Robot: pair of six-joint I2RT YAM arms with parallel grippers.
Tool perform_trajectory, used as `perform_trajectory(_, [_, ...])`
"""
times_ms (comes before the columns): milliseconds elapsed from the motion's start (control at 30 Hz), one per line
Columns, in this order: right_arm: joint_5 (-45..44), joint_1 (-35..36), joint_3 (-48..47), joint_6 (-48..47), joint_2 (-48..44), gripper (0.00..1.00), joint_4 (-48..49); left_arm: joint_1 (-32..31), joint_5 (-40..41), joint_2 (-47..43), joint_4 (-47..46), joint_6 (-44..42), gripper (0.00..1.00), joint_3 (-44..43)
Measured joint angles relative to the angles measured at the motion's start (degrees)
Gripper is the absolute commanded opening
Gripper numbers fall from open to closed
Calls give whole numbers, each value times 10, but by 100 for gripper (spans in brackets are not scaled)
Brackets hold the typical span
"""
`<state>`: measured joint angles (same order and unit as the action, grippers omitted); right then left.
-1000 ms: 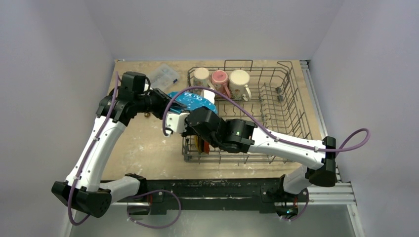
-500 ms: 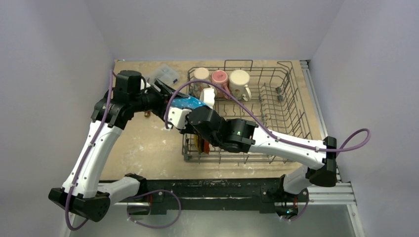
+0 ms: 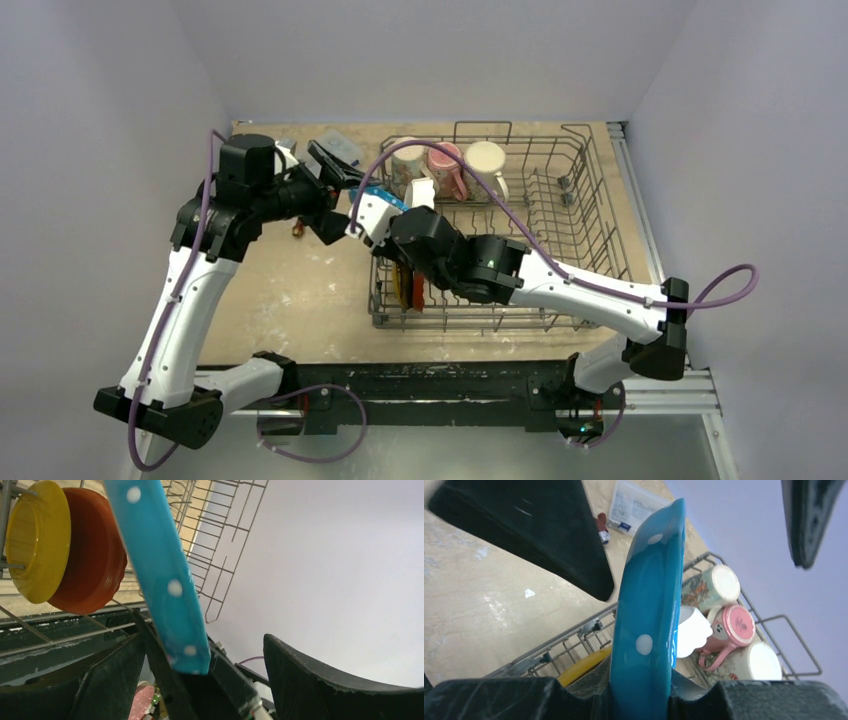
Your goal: Load the mixed dishes into the dish rack
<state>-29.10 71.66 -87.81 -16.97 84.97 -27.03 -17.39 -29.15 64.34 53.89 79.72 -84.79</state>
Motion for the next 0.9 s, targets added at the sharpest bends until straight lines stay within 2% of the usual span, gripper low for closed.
perform_trajectory(267, [-3,-54,2,81,-37,0,-47,0,-2,-11,-38,-45,86,-5])
perform_trajectory(467, [10,-116,-9,195,-86,0,-104,1,-12,-13,-59,-93,85,-16])
perform_trajectory(733, [146,-264,-40,382,-124,0,-189,1,-34,-19,-78,-108,83,4])
perform_trajectory(900, [271,-357,2,489,-163,0,-193,1,-56,-10,-89,-110,83,4])
